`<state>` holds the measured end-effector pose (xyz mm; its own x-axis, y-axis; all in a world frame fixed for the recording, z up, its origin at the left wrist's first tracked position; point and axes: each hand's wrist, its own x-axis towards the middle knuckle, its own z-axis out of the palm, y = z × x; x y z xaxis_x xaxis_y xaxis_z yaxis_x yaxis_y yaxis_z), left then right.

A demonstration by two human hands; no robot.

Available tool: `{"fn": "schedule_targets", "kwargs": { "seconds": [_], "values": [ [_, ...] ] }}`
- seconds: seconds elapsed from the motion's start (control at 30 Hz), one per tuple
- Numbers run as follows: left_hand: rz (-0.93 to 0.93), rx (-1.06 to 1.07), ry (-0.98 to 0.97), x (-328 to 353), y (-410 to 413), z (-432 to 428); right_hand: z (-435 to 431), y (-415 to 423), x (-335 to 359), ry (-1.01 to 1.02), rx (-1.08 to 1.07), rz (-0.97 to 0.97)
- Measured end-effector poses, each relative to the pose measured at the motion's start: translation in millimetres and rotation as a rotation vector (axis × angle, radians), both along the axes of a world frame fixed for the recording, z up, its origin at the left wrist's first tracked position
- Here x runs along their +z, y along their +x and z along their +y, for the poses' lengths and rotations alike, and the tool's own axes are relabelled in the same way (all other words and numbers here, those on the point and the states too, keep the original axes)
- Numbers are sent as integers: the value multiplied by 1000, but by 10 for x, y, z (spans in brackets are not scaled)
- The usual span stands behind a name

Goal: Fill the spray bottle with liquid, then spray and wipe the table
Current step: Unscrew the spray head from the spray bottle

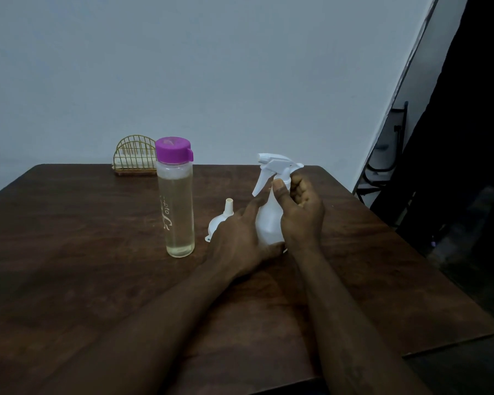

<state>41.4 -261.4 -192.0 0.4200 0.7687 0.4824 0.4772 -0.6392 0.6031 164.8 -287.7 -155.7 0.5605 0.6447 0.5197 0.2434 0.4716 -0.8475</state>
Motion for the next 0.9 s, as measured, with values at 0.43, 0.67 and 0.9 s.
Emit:
{"fn": "schedule_targets", "kwargs": {
  "seconds": [0.43, 0.67, 0.9],
  "values": [
    [67, 56, 66, -24, -20, 20, -47, 59, 33, -30, 181, -7],
    [25, 5, 11, -52, 9, 6, -48, -16, -7, 0, 11, -89],
    [94, -23, -249, -34, 5, 275, -31, -44, 11, 13, -26, -89]
  ]
}}
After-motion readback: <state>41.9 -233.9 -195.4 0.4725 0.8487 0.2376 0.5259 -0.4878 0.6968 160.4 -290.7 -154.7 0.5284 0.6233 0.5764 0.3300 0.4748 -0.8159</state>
